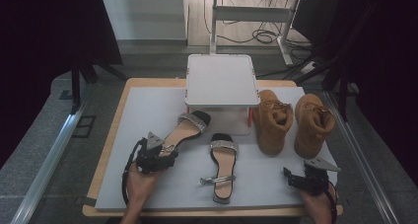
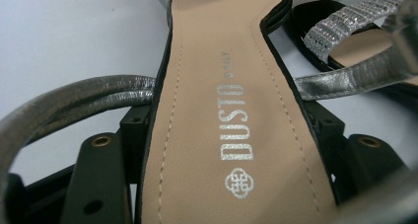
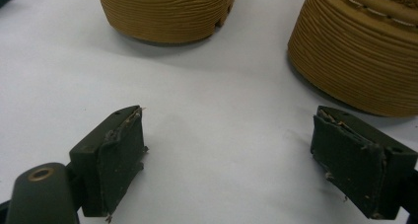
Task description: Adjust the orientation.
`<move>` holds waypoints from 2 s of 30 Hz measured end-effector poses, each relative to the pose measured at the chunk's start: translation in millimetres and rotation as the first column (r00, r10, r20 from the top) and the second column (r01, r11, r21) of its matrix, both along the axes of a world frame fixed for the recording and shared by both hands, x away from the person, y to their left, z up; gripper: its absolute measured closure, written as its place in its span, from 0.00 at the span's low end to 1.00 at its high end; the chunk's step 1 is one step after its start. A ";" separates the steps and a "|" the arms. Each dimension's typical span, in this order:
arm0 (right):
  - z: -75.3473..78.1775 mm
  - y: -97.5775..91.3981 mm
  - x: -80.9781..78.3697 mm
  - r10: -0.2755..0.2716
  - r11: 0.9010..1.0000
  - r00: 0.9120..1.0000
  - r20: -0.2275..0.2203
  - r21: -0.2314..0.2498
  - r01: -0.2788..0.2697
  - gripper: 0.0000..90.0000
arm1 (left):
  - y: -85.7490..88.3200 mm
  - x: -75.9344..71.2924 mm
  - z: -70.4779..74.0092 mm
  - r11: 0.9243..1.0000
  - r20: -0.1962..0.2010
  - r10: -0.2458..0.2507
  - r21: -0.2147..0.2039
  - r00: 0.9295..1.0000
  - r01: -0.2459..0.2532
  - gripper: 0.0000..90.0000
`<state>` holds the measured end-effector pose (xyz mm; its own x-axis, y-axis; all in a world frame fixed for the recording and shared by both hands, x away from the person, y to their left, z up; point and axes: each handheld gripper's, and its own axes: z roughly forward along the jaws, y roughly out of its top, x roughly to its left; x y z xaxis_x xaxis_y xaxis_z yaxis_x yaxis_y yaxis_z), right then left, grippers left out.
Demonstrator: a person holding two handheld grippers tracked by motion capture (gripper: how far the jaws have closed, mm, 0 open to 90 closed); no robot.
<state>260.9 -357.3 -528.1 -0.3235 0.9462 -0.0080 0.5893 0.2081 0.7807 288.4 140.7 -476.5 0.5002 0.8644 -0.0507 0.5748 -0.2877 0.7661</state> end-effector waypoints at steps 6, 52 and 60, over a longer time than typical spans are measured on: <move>0.0 0.0 0.0 0.000 1.000 1.000 0.000 0.000 0.000 0.14 | -12.0 7.8 -2.4 1.000 -0.004 0.000 -0.008 1.000 0.000 0.43; 0.0 -0.1 0.1 0.001 1.000 1.000 0.000 0.001 -0.001 0.14 | -80.6 68.4 -15.5 0.979 -0.025 0.202 -0.017 0.979 -0.202 0.43; 0.0 -0.2 0.1 0.001 1.000 1.000 0.000 0.001 -0.001 0.14 | -95.9 78.7 -17.8 0.973 -0.034 0.232 -0.004 0.972 -0.233 0.43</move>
<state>261.0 -357.5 -528.1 -0.3245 0.9459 -0.0070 0.5892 0.2079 0.7808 367.1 44.8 -494.3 0.2834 0.9563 -0.0716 0.6504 -0.1368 0.7471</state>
